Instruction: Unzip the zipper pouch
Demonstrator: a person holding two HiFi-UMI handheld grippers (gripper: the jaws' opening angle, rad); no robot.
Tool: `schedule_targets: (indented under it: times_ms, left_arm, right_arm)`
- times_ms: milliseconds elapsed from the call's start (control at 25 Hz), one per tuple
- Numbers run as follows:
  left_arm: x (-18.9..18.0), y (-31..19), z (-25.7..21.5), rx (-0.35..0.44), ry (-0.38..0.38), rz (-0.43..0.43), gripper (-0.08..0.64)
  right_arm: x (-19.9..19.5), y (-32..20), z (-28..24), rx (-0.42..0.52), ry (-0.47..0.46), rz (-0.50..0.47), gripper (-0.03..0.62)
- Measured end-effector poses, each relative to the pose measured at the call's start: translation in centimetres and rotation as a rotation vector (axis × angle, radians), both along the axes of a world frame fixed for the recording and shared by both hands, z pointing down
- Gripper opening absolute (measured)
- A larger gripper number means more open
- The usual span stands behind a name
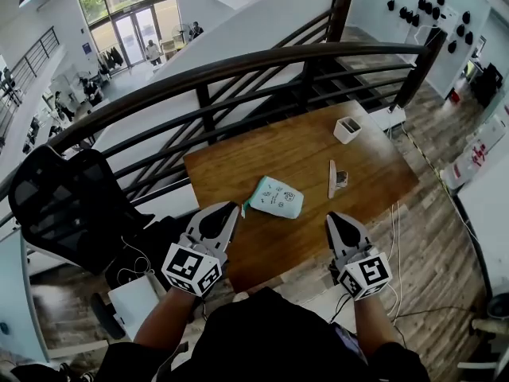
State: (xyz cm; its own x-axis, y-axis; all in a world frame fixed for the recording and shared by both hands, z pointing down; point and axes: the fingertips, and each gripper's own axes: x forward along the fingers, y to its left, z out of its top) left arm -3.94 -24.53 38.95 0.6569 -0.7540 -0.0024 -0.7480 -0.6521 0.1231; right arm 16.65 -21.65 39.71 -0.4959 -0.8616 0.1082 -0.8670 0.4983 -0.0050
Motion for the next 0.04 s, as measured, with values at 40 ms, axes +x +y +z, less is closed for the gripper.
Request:
schedule_targets:
  times_ms: [40]
  left_arm:
    - [0.05, 0.07, 0.02, -0.003, 0.001, 0.0, 0.031]
  right_arm:
    - [-0.03, 0.08, 0.02, -0.001, 0.001, -0.003, -0.008]
